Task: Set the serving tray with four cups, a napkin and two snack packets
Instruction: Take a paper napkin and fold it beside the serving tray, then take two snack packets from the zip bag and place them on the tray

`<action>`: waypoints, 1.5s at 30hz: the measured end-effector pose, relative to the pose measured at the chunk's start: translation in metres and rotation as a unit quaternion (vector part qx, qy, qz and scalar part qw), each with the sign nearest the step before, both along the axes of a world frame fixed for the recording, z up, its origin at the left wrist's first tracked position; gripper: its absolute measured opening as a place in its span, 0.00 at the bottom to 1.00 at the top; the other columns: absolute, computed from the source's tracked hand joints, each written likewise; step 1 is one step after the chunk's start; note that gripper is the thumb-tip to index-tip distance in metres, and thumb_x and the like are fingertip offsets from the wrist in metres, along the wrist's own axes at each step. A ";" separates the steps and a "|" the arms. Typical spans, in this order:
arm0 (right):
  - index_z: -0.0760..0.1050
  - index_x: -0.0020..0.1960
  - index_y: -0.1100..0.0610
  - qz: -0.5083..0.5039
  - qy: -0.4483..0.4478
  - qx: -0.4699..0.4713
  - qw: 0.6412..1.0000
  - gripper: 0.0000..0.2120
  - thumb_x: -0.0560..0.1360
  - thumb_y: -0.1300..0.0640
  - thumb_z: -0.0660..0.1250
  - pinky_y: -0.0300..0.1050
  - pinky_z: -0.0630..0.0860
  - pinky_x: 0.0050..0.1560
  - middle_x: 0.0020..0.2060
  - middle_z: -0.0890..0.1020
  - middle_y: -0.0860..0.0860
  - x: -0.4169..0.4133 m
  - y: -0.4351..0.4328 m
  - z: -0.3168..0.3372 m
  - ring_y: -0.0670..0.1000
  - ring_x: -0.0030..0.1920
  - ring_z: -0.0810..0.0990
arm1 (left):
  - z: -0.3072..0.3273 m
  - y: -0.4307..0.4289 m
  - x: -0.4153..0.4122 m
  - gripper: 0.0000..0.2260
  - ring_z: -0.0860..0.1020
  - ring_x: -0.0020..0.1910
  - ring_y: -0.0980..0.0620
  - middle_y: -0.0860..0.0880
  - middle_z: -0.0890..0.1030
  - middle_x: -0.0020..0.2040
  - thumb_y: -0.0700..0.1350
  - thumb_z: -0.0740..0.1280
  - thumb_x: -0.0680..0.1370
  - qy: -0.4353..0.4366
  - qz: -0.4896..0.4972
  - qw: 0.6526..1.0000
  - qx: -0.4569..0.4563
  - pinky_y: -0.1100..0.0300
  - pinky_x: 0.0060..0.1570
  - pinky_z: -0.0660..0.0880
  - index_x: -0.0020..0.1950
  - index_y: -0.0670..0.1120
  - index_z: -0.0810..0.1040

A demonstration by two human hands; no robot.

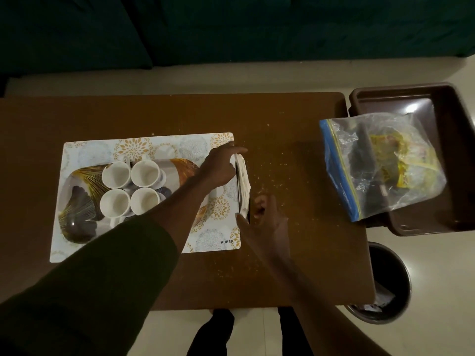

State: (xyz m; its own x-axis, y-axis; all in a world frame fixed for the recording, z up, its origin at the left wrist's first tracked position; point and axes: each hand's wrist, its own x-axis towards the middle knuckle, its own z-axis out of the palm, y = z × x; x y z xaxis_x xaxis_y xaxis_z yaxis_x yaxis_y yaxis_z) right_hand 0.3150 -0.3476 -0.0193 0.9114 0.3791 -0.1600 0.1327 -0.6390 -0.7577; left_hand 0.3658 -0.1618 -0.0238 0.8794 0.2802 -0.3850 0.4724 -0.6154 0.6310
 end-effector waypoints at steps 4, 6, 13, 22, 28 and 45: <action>0.71 0.53 0.55 0.007 0.067 -0.070 0.995 0.19 0.68 0.50 0.75 0.37 0.75 0.39 0.44 0.80 0.48 -0.014 -0.013 -0.015 0.46 0.42 0.78 | 0.002 -0.004 0.004 0.29 0.80 0.52 0.39 0.42 0.70 0.73 0.28 0.60 0.72 0.014 0.013 1.000 -0.014 0.72 0.33 0.73 0.68 0.51 0.75; 0.73 0.52 0.56 0.014 0.057 -0.072 0.996 0.14 0.71 0.54 0.73 0.34 0.73 0.36 0.43 0.82 0.49 -0.015 -0.012 -0.019 0.46 0.39 0.79 | 0.001 -0.005 0.006 0.27 0.81 0.49 0.41 0.42 0.75 0.68 0.30 0.61 0.73 0.014 0.017 1.000 -0.018 0.76 0.26 0.67 0.67 0.51 0.76; 0.71 0.43 0.57 0.021 0.035 -0.037 0.998 0.11 0.70 0.58 0.74 0.40 0.72 0.31 0.34 0.78 0.50 -0.003 -0.003 -0.016 0.48 0.31 0.75 | 0.003 -0.003 0.002 0.25 0.77 0.62 0.43 0.42 0.76 0.66 0.27 0.61 0.71 0.008 0.018 1.000 -0.016 0.63 0.38 0.71 0.63 0.48 0.79; 0.71 0.44 0.52 -0.006 -0.029 0.005 1.000 0.07 0.72 0.53 0.68 0.31 0.67 0.31 0.37 0.75 0.46 0.043 -0.025 0.014 0.41 0.34 0.73 | 0.019 -0.006 0.027 0.26 0.73 0.66 0.46 0.46 0.74 0.68 0.29 0.63 0.72 -0.047 0.061 0.997 0.017 0.53 0.57 0.76 0.65 0.51 0.76; 0.73 0.45 0.60 -0.026 -0.051 -0.051 0.997 0.03 0.75 0.59 0.62 0.51 0.74 0.39 0.42 0.78 0.54 0.129 -0.062 0.031 0.54 0.40 0.76 | 0.031 -0.042 0.064 0.24 0.77 0.58 0.48 0.46 0.75 0.65 0.31 0.60 0.75 -0.096 0.028 0.995 0.013 0.57 0.45 0.73 0.66 0.53 0.74; 0.75 0.56 0.57 -0.089 -0.071 -0.153 0.982 0.11 0.74 0.59 0.66 0.48 0.76 0.51 0.58 0.78 0.54 0.259 -0.235 0.039 0.56 0.57 0.77 | 0.010 -0.207 0.128 0.30 0.69 0.68 0.42 0.43 0.64 0.75 0.51 0.67 0.78 0.095 0.258 0.913 -0.302 0.49 0.54 0.71 0.76 0.51 0.56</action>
